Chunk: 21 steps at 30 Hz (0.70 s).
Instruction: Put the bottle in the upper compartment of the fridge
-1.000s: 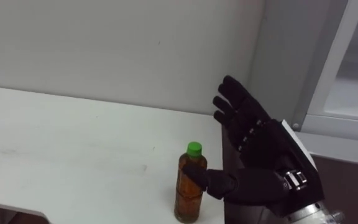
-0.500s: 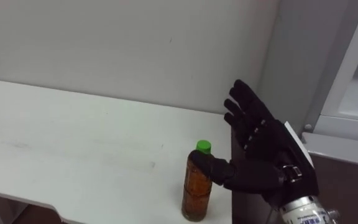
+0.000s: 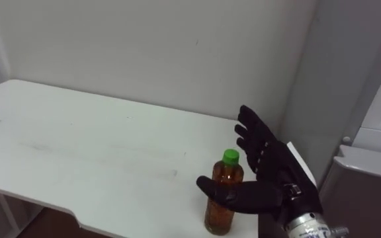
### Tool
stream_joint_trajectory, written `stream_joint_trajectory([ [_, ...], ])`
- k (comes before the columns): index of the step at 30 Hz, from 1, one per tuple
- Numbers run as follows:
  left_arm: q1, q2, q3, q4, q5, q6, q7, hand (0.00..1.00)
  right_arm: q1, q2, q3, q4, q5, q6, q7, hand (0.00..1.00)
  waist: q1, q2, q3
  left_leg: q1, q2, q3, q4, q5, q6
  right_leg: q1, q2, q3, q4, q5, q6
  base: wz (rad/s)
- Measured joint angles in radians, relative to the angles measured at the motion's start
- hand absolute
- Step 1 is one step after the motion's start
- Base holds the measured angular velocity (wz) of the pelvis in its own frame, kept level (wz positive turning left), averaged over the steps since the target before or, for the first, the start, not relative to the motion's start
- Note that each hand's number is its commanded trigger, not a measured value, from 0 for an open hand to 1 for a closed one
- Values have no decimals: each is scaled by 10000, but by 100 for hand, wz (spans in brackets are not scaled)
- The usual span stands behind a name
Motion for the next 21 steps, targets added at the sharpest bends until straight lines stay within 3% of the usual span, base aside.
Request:
stream_joint_trajectory([
  [9, -66, 5, -6, -257, -6, 19, -92, 0, -590, 21, 256, 475, -204, 3, -479, 0, 237, 15, 8, -3, -8, -33, 8, 15, -10, 19, 8, -72, -4, -1, 2, 1],
  [21, -23, 17, -120, -116, -73, 335, -243, 0, -1191, 255, 621, 1675, -868, -205, -1384, 0, 251, 13, 10, 195, -28, -207, 7, 51, -31, 285, 19, -166, -21, -7, 12, 3],
])
